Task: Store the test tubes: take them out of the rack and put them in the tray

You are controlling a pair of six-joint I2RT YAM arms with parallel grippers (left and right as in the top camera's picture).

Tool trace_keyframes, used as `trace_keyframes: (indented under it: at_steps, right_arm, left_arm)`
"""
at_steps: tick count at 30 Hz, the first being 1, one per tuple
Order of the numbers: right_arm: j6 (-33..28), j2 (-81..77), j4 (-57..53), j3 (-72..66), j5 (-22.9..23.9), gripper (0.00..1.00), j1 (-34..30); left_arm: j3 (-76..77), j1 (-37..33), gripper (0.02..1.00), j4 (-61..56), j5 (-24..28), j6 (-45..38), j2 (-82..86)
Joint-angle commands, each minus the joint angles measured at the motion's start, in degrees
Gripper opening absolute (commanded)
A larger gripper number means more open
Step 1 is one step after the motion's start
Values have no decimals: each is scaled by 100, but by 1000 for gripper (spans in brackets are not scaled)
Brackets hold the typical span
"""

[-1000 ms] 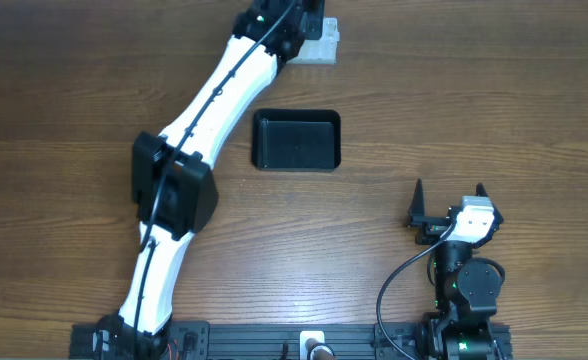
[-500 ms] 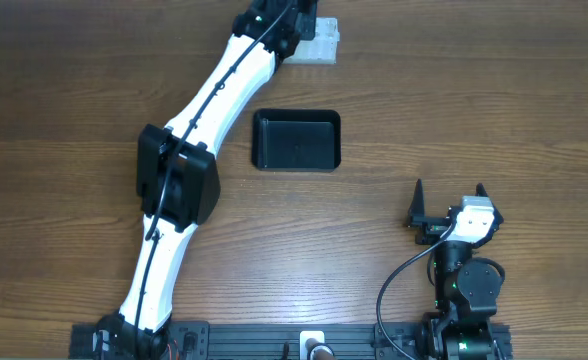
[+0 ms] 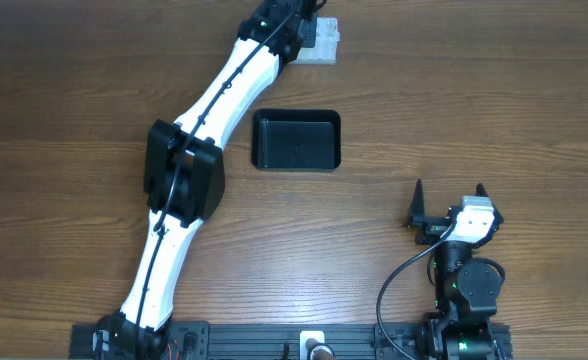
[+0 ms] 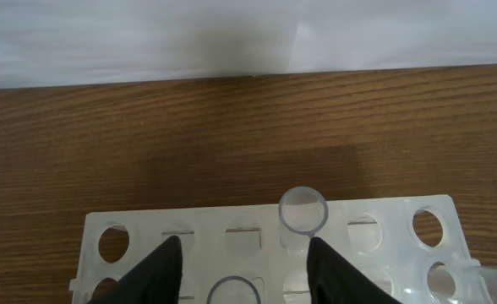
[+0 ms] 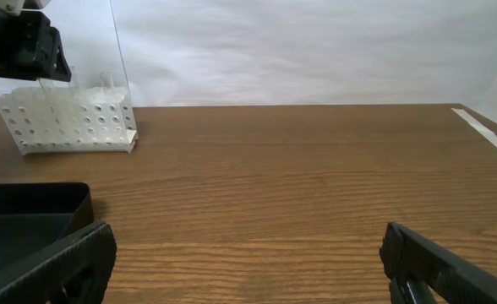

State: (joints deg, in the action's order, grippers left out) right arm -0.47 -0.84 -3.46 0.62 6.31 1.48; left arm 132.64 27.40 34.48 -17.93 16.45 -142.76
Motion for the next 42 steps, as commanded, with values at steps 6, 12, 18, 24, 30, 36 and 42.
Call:
trace_keyframes:
  at_steps: [6, 12, 18, 24, 30, 36, 42]
  right_arm:
    - [-46, 46, -20, -33, -26, 991, -42]
    - [-46, 46, -22, -33, -28, 993, -42]
    - [-46, 46, -20, -33, -28, 993, -42]
    - [-46, 46, -20, -33, -28, 991, -42]
    - [-46, 46, -20, -33, -26, 991, -42]
    - [-46, 46, -22, -33, -26, 991, -42]
    - [-46, 46, -22, -33, -26, 993, -42]
  left_arm:
    - [127, -35, 351, 136, 52, 48, -50]
    - [127, -35, 292, 219, 50, 50, -50]
    - [127, -37, 229, 219, 50, 50, -50]
    - [127, -35, 112, 219, 50, 50, -50]
    - [127, -37, 117, 216, 50, 50, -50]
    - [127, -28, 121, 216, 57, 94, 190]
    - [127, -7, 128, 275, 74, 92, 866]
